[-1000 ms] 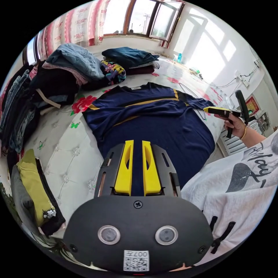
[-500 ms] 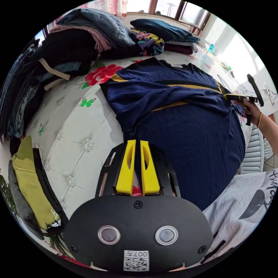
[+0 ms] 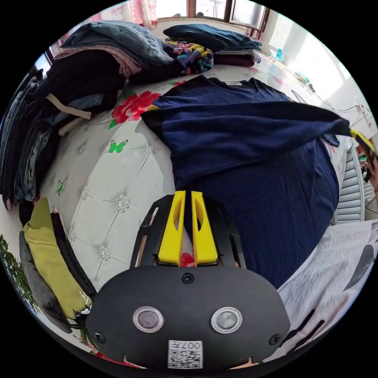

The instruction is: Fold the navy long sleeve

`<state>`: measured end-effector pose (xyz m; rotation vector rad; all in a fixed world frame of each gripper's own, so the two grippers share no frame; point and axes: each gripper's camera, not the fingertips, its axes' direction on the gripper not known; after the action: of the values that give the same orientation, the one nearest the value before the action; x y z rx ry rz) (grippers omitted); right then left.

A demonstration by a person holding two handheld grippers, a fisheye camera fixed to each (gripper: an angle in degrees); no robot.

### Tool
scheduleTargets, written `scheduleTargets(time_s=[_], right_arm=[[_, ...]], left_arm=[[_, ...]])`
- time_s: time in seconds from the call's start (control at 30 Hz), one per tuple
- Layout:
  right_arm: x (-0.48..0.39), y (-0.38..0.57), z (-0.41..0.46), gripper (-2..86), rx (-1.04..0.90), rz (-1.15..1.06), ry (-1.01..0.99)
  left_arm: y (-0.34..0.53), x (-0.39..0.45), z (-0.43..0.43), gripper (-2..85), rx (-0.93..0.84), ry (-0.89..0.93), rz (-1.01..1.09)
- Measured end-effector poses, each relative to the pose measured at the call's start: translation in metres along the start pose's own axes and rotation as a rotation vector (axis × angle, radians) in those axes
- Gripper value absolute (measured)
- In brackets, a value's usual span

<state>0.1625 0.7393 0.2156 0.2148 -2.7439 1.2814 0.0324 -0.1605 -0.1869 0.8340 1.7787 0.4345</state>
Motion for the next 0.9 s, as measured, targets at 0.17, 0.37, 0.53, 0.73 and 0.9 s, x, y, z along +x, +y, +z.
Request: scheduleTargets(time_s=[0.17, 0.37, 0.53, 0.73, 0.9], right_arm=[[0.016, 0.058, 0.061, 0.1, -0.254, 0.178, 0.007], [0.024, 0.060, 0.034, 1.7, -0.140, 0.222, 0.022], [0.016, 0.027, 0.048, 2.8, -0.118, 0.129, -0.002], [0.001, 0.000, 0.111, 2.0, -0.300, -0.034, 0.004], [0.010, -0.015, 0.092, 0.3, -0.279, -0.063, 0.072]], left_arm=[[-0.008, -0.005, 0.004, 1.3, -0.033, 0.024, -0.024], [-0.014, -0.004, -0.006, 1.2, -0.065, -0.047, -0.036], [-0.027, 0.035, -0.028, 1.7, 0.072, -0.101, 0.180], [-0.050, 0.048, 0.020, -0.8, -0.082, -0.195, 0.260], [-0.060, 0.032, 0.022, -1.0, -0.169, -0.187, 0.253]])
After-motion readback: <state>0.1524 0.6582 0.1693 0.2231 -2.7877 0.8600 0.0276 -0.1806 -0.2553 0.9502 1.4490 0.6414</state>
